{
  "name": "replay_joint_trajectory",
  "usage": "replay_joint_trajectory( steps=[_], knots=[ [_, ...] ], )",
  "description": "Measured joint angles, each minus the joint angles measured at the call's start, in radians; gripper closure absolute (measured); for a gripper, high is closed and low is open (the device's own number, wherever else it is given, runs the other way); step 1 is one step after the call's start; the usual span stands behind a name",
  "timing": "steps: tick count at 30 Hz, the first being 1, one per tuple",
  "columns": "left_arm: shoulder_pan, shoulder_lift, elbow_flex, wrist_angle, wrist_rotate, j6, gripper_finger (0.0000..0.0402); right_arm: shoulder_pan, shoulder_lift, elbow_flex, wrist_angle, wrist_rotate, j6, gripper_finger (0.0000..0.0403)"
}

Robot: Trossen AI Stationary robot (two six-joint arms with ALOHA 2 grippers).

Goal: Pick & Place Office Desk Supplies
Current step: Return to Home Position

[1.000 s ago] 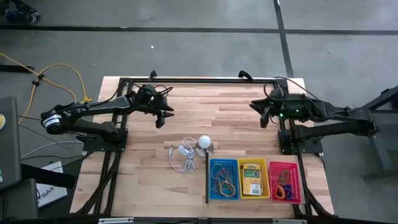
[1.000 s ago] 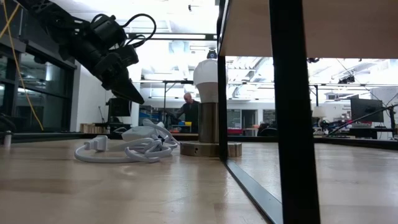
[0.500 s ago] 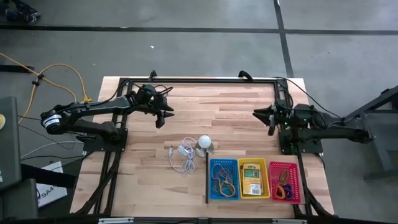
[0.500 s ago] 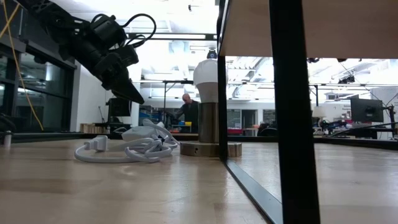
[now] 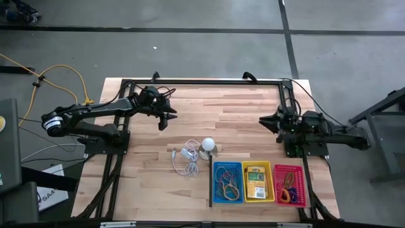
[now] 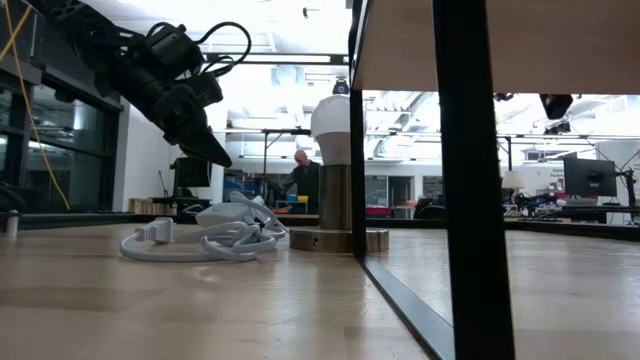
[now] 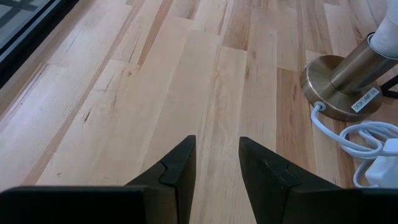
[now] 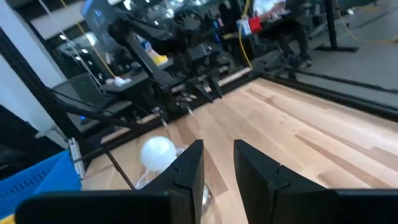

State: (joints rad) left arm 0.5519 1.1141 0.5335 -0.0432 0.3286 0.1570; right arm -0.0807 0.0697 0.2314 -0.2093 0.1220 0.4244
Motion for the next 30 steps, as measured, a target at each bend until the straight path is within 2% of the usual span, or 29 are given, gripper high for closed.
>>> replay_joint_trajectory(
  steps=[8,14,30],
  knots=[
    [0.000,0.000,0.000,0.000,0.000,0.000,0.0284,0.000,-0.063,-0.066,0.071,-0.063,-0.003,0.0327],
    [0.000,0.000,0.000,0.000,0.000,0.000,0.0284,0.000,-0.063,-0.120,0.218,-0.148,-0.002,0.0327],
    [0.000,0.000,0.000,0.000,0.000,0.000,0.0284,0.000,-0.063,-0.208,0.276,-0.155,0.048,0.0327]
  ],
)
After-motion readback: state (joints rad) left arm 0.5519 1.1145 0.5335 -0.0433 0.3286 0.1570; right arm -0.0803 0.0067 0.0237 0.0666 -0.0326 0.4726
